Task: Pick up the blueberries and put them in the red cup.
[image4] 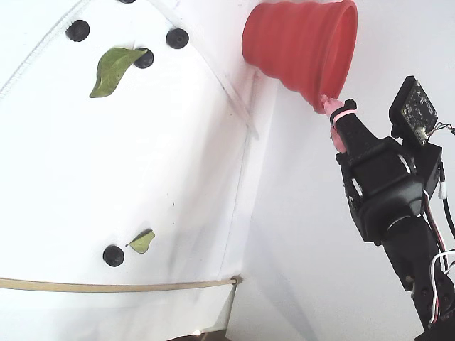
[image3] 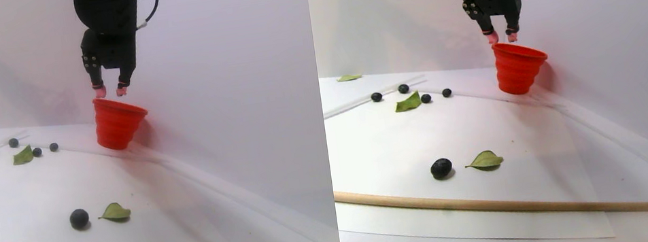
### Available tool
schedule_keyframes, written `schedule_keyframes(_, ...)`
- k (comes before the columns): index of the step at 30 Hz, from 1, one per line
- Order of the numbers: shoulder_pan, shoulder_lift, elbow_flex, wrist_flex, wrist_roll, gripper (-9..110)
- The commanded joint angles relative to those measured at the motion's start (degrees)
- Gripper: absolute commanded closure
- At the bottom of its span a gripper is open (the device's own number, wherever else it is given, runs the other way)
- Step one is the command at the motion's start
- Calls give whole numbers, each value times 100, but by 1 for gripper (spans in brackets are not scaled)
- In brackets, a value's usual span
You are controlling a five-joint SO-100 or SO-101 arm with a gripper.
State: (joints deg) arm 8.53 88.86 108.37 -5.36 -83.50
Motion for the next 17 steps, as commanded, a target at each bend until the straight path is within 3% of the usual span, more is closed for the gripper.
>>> schedule_keyframes(1,9,853,44,18,62,85)
schedule_keyframes(17,-88,1178,694,290,343,85)
